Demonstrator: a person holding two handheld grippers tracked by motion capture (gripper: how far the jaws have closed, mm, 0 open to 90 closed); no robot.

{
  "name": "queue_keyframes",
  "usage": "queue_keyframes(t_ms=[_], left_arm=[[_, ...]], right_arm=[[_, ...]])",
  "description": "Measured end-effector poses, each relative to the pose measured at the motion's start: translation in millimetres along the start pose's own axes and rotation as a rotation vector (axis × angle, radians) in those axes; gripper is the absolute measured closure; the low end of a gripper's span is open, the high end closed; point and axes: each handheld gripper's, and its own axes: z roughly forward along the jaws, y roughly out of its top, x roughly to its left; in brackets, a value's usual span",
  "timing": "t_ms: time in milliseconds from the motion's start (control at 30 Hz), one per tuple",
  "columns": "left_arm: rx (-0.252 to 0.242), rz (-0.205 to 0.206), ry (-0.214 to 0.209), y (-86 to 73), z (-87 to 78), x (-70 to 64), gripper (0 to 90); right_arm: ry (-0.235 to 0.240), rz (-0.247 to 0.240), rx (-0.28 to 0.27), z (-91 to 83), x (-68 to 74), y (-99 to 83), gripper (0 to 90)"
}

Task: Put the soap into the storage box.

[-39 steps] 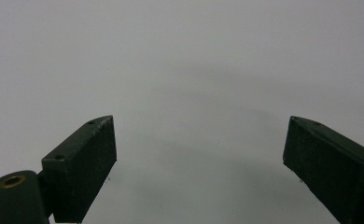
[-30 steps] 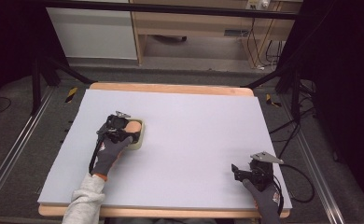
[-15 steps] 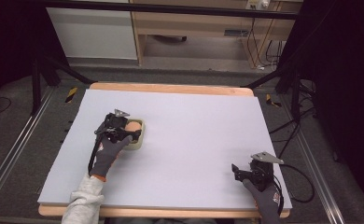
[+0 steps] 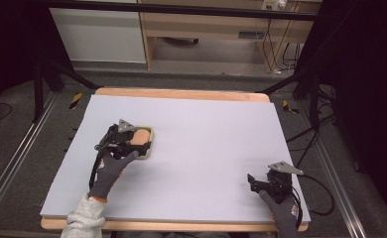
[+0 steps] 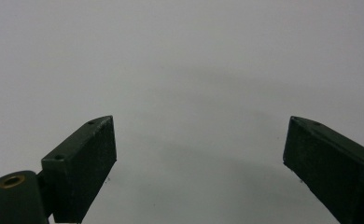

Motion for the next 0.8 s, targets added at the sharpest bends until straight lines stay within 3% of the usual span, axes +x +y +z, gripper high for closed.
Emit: queue_keyframes(t_ms=[67, 300, 467, 800], left_arm=[[-0.013, -0.018, 0.006, -1.5, -4.6, 1.1, 25.0], [-0.021, -0.010, 0.022, -11.5, -21.4, 3.2, 22.8], [-0.044, -0.042, 0.039, -31.5, -38.3, 8.8, 22.0], [-0.068, -0.072, 0.048, -71.2, -49.8, 13.6, 21.5]], right_arm=[[-0.006, 0.004, 0.007, 0.5, -1.0, -0.2, 9.5], [-0.022, 0.018, 0.006, -0.4, -3.2, -1.1, 9.3], [-0.024, 0.021, 0.004, -0.2, -5.3, -1.5, 9.0], [-0.027, 0.037, 0.004, -1.0, -8.2, -2.3, 8.8]])
